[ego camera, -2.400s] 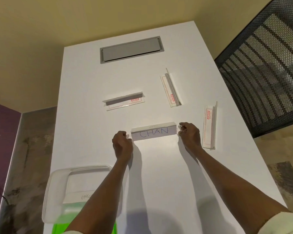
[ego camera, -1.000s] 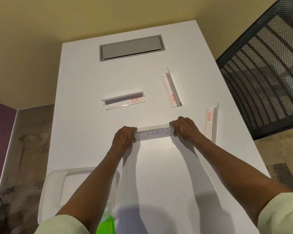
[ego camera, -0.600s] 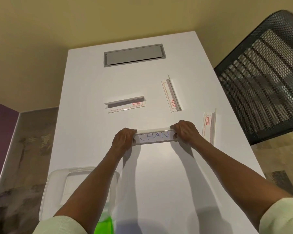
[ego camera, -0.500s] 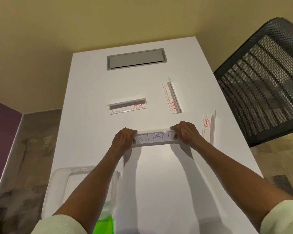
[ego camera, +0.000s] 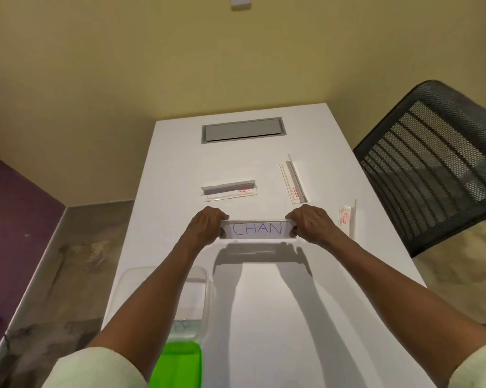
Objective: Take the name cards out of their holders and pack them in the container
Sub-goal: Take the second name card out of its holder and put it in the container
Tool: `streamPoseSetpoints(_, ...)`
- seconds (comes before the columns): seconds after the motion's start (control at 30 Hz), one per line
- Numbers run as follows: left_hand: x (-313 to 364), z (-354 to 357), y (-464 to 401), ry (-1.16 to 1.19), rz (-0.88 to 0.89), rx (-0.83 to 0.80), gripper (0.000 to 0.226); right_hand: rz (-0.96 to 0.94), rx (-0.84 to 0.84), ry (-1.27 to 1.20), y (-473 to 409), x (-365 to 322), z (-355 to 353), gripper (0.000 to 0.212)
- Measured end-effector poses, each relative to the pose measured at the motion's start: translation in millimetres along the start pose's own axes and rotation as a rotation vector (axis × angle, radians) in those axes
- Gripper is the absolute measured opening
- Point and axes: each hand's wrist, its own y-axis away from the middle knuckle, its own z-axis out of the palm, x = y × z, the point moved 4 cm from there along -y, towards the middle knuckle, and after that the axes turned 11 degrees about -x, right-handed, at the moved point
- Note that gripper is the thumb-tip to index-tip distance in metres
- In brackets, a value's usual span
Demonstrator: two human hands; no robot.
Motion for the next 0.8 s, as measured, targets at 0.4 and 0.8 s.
streamPoseSetpoints(0.4, -31, -27, 79, 0.081, -0.077, 0.034, 0.035, 0.004, 0.003, -0.008, 42, -73, -33, 0.041)
streamPoseSetpoints(0.8, -97, -23, 149, 0.071, -0.143, 0.035, 0.048, -0.096, 0.001, -0.008, 59, -168, -21, 0.032)
